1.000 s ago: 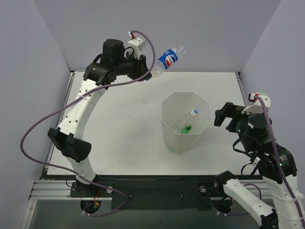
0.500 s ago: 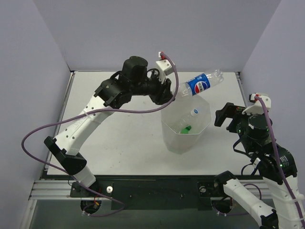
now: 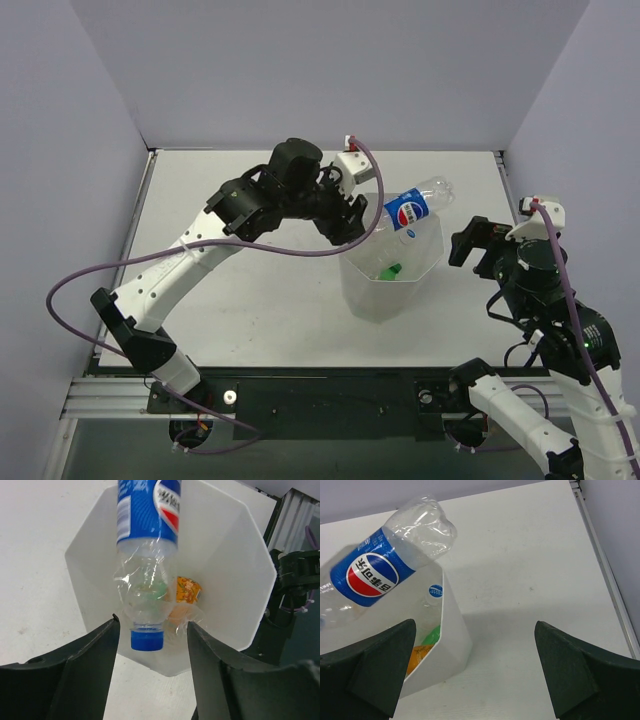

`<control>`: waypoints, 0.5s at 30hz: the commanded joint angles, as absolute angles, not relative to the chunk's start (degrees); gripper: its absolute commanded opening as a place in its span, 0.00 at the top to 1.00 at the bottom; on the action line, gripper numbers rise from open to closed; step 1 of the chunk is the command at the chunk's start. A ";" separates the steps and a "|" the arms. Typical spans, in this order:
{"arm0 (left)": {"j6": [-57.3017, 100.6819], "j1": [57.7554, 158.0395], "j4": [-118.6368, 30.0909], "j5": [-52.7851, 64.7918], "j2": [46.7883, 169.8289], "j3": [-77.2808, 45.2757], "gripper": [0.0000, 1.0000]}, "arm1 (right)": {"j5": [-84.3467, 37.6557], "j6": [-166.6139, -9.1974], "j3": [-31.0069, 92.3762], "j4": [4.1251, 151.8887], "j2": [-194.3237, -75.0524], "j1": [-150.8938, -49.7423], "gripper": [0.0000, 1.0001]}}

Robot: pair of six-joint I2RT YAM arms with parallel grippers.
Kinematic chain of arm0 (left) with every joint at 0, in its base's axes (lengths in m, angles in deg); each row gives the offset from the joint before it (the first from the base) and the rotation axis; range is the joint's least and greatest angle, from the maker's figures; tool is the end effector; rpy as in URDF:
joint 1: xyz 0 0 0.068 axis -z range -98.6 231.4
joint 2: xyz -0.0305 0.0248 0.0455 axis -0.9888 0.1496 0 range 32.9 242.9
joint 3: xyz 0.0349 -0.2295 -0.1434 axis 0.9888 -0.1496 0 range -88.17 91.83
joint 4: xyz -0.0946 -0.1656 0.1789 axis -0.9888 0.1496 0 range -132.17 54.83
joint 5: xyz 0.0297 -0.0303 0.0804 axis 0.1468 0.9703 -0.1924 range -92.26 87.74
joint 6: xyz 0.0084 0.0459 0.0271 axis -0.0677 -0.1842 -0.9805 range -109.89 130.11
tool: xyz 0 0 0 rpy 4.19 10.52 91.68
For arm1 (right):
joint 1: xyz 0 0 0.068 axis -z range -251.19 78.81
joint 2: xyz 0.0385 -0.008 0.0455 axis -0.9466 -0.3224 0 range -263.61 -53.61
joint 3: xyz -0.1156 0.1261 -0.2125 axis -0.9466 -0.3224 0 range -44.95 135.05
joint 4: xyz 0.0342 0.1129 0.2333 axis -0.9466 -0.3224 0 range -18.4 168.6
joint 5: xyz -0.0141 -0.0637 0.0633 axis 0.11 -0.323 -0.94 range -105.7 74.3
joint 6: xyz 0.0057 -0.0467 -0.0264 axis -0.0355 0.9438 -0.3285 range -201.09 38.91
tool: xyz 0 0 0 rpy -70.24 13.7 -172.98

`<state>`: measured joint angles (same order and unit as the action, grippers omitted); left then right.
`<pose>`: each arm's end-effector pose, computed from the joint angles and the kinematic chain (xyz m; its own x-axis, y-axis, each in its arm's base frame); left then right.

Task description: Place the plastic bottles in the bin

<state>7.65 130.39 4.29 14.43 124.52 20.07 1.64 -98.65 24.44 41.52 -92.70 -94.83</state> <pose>0.2145 -0.2625 0.4512 -0.2880 0.3940 -0.8728 0.8995 0.4240 -0.1054 0.0991 0.0317 0.4426 -0.1368 0.2545 -0.9574 -0.0737 0.9611 0.2660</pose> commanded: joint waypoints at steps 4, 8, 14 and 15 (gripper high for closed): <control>6.42 133.43 4.07 12.69 123.00 24.85 0.18 | 4.77 -99.55 23.87 42.65 -91.23 -94.57 0.00; 8.79 133.43 0.29 12.16 120.62 25.11 0.13 | 5.04 -99.46 23.78 42.66 -91.40 -94.57 0.00; 14.05 132.90 -9.46 2.51 114.13 20.30 0.08 | 5.03 -101.55 23.78 42.74 -92.71 -94.57 0.00; 15.02 132.55 -12.95 -3.08 111.85 16.89 0.06 | 5.91 -102.61 23.87 42.39 -93.07 -94.57 0.00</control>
<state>10.38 133.41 -0.13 9.62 120.32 21.28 3.39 -99.48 24.13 41.50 -91.39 -94.83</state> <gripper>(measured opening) 0.910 1.000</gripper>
